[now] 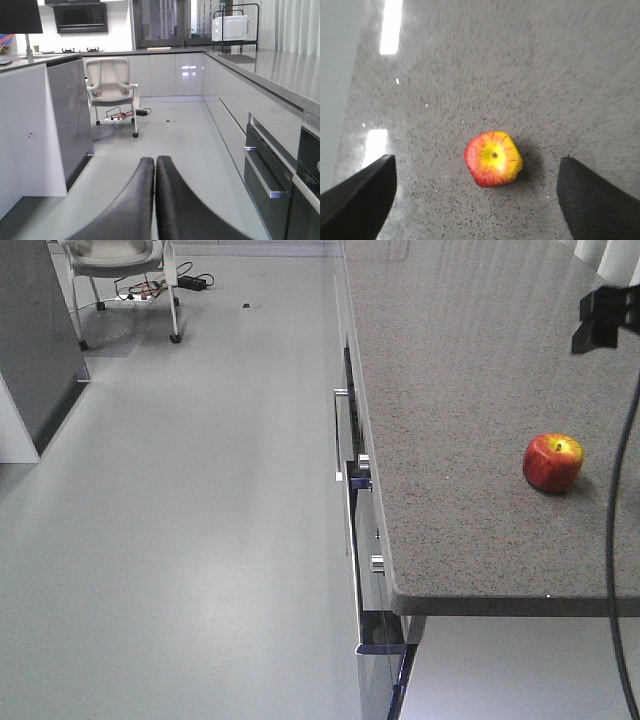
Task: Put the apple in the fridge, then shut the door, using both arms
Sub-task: 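Lower the right gripper over the red-yellow apple and close on it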
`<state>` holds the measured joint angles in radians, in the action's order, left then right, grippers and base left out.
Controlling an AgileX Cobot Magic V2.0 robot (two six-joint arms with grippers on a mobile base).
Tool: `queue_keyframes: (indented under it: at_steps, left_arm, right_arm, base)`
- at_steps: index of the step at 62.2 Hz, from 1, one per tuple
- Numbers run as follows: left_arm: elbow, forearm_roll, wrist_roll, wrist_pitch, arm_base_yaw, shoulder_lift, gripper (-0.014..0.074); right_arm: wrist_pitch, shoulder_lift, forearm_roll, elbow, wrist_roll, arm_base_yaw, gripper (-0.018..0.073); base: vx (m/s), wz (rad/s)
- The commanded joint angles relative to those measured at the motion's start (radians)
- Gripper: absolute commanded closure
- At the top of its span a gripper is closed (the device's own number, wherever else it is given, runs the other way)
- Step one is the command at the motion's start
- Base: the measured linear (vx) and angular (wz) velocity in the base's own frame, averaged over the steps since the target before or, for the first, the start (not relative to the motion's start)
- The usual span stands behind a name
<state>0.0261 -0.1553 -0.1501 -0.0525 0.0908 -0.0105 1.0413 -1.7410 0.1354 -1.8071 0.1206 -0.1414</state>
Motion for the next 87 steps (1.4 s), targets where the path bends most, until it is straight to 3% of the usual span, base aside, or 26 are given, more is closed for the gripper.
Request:
queue_keyframes:
  at_steps: [1,21,73,79,87]
  left_arm:
    - [0.021,-0.004,0.009,0.068,-0.002,-0.016,0.0603]
    - [0.021,-0.004,0.009,0.068,-0.002,-0.016,0.0603]
    - [0.021,-0.004,0.009,0.068,-0.002,-0.016,0.0603]
    - [0.021,-0.004,0.009,0.068,-0.002,-0.016,0.0603]
    - [0.021,-0.004,0.009,0.068,-0.002,-0.016,0.0603]
  right_arm:
    - [-0.007,-0.044,0.043,-0.068,0.059,-0.01,-0.0054]
    - [-0.022,-0.176,-0.022,-0.075,0.061,-0.009,-0.0051]
    - [-0.059,-0.345,0.004,-0.073,0.12,-0.009,-0.003]
    - [-0.059,-0.345,0.004,-0.073,0.121,-0.009,-0.0008]
    - [-0.035,-0.345,0.0,-0.073,0.121,-0.009,0.009]
  base:
    - [0.0,0.0]
    - [0.0,0.0]
    - [0.0,0.0]
    - [0.0,0.0]
    - [0.0,0.0]
